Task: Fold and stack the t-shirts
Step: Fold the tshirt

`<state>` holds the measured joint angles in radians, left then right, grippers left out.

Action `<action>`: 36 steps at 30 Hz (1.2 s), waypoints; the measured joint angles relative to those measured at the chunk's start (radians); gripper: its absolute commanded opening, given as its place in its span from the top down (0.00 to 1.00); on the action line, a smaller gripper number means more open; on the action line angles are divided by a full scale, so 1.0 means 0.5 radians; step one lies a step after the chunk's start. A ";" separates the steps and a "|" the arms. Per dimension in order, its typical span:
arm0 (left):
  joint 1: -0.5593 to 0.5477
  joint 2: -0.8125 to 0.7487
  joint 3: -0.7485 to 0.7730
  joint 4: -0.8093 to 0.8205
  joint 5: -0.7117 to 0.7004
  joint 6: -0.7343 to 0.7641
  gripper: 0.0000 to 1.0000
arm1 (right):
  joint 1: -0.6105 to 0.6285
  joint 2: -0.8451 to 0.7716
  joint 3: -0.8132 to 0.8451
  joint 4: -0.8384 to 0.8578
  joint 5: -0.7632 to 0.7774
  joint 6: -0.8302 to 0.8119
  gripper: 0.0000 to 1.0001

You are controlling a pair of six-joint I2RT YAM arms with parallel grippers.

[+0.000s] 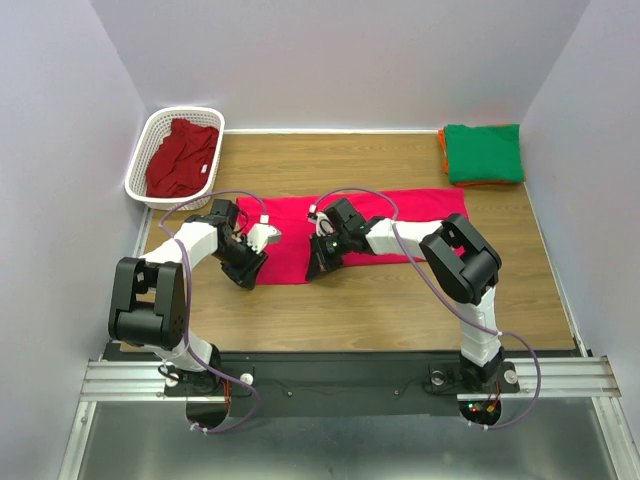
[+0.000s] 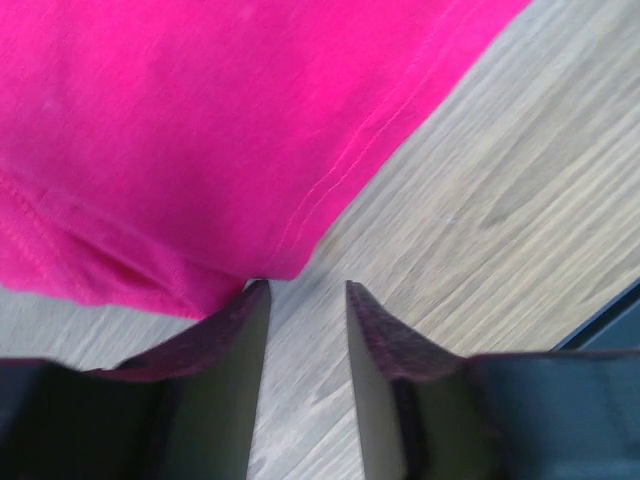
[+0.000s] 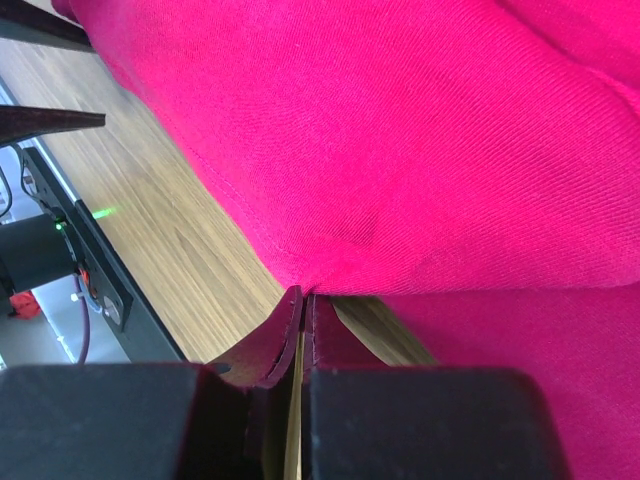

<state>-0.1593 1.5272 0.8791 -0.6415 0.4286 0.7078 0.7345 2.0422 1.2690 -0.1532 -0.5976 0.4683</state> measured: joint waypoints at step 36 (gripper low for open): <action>0.062 0.020 0.513 -0.227 0.160 0.021 1.00 | -0.134 -0.071 0.262 -0.011 -0.064 0.006 0.99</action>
<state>-0.1284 1.5372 1.1358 -0.7547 0.5087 0.7181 0.6678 2.0068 1.3998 -0.1589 -0.6296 0.4713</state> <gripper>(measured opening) 0.030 0.022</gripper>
